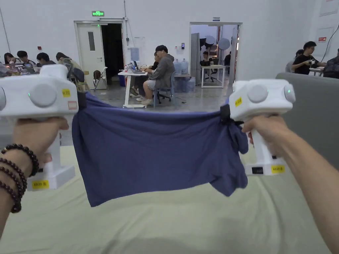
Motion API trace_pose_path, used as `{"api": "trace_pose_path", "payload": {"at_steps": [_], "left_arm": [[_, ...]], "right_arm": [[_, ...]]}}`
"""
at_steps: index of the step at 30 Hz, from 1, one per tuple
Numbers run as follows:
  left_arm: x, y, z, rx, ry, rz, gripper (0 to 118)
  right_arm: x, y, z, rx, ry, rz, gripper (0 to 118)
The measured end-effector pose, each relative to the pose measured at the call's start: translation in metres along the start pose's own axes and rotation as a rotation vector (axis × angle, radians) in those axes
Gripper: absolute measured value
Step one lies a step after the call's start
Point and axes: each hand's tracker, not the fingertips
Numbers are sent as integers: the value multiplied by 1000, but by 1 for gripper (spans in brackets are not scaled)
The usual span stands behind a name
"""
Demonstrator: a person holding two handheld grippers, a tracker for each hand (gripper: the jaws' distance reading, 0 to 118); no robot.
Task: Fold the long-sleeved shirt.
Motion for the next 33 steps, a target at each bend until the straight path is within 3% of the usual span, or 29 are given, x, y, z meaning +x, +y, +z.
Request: {"api": "trace_pose_path", "payload": {"at_steps": [2,5,9,11,18,20,25,29,33], "left_arm": [[-2,-44,-19,-77,10,-1,0],[-4,-111,-43,-182,2,-1,0],[-5,-190,-61,-321,32,19,0],[-10,-215,-63,-380,-10,92,0],[-24,-249,11,-302,30,-24,0],[-26,-269,45,-309,30,-16,0],[-26,-335,116,-523,10,-84,0],[-35,-383,161,-643,-32,-19,0],[-40,-404,186,-652,-34,-20,0]], "right_arm": [[4,-44,-30,-72,11,-35,14],[6,-109,-76,-171,-18,-20,14],[10,-184,-122,-275,-14,-104,14],[9,-211,-130,-324,-11,-124,14],[1,-261,-62,-295,26,-159,14],[-10,-286,-30,-281,32,-95,14],[-27,-364,34,-352,-3,-40,14],[-32,-426,70,-447,-34,50,14],[-29,-450,77,-471,0,7,13]]}}
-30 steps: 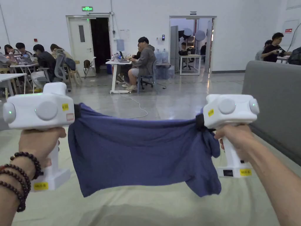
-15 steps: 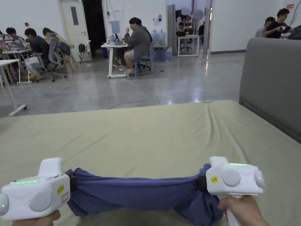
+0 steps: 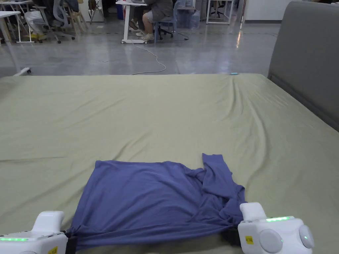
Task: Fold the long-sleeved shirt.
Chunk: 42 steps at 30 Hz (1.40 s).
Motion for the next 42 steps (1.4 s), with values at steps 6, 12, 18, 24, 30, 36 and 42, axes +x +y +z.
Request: {"api": "trace_pose_path", "payload": {"at_steps": [6,12,18,24,30,36,42], "left_arm": [[1,13,36,76,-12,-27,100],[3,40,62,165,-34,-5,100],[22,48,49,183,-31,-34,0],[30,57,36,173,-52,-6,0],[30,96,0,159,-51,-17,0],[23,167,-74,118,-43,7,3],[3,232,-183,-30,108,-45,86]], "right_arm": [[-1,9,46,100,-80,34,103],[13,29,87,210,-83,-75,23],[18,36,76,166,-33,-98,24],[16,42,40,99,-66,-124,99],[17,36,-14,-38,-66,-166,84],[14,33,-12,18,32,-240,20],[9,27,-8,18,15,-186,19]]}}
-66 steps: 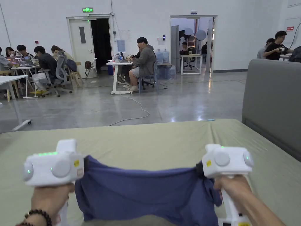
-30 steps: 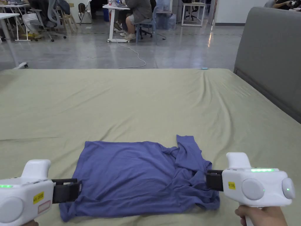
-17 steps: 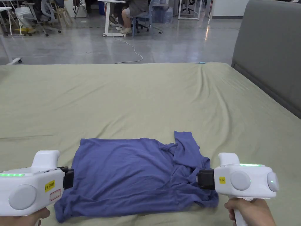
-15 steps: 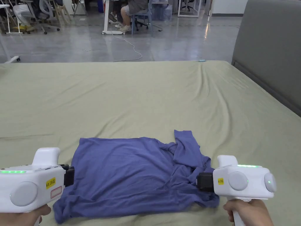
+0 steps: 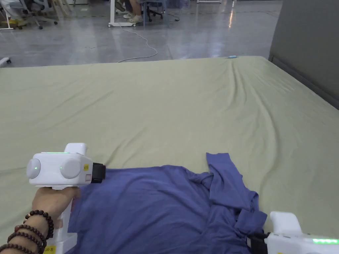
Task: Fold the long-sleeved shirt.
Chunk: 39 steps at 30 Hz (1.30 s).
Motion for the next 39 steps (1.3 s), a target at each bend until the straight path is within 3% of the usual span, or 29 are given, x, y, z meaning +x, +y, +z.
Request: {"api": "trace_pose_path", "payload": {"at_steps": [5,9,10,11,12,13,15,18,24,27,30,35,39], "left_arm": [[-5,16,-60,-72,14,9,86],[5,10,-63,-96,26,-13,83],[4,9,-54,-78,-6,-1,66],[8,11,-48,-78,0,-1,41],[11,12,-42,-68,9,-13,6],[14,12,-34,-56,-2,-27,0],[10,16,-25,-52,19,-78,0],[1,22,2,-19,-20,-26,0],[-44,56,104,161,-136,160,0],[-70,77,166,278,-180,246,0],[-85,99,223,392,-138,243,0],[-89,149,298,568,-230,288,0],[-72,193,323,578,-104,254,0]], "right_arm": [[5,5,-7,-13,17,-14,19],[5,2,-9,-8,20,-16,19],[1,0,-10,-7,17,4,19],[-3,0,-10,-7,5,41,19],[-3,0,-10,0,3,85,20],[-7,0,-10,-5,-11,136,20],[-11,4,-9,-17,-17,175,20],[-3,16,0,-17,5,115,18],[25,87,80,224,60,40,17],[41,142,119,351,13,39,17],[60,204,153,437,36,-17,17],[56,323,208,570,50,-8,17],[39,398,242,597,14,35,17]]}}
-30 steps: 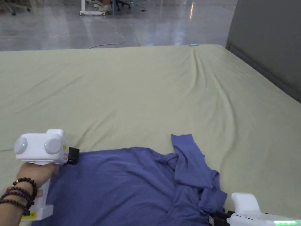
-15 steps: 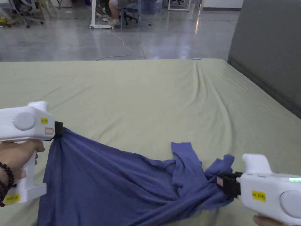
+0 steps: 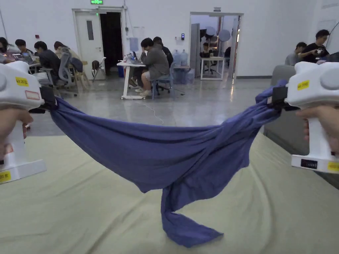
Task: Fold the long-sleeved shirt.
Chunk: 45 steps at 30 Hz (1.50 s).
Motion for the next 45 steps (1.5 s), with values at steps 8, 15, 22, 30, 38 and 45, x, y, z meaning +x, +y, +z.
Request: {"api": "trace_pose_path", "payload": {"at_steps": [8,15,22,30,38,45], "left_arm": [[26,35,2,64,-1,14,0],[18,-25,-29,-41,-4,2,0],[-10,-160,-85,-294,-1,74,0],[-1,-208,-66,-345,10,-35,0],[-21,-298,24,-499,27,-141,0],[-58,-413,79,-744,7,-119,0]], "right_arm": [[-6,49,1,47,-42,10,17],[18,-31,-44,-74,-47,-59,16],[47,-183,-108,-298,-71,-134,17],[63,-250,-103,-415,-85,-100,17],[72,-343,1,-526,-52,40,17],[79,-435,56,-706,-29,72,16]]}}
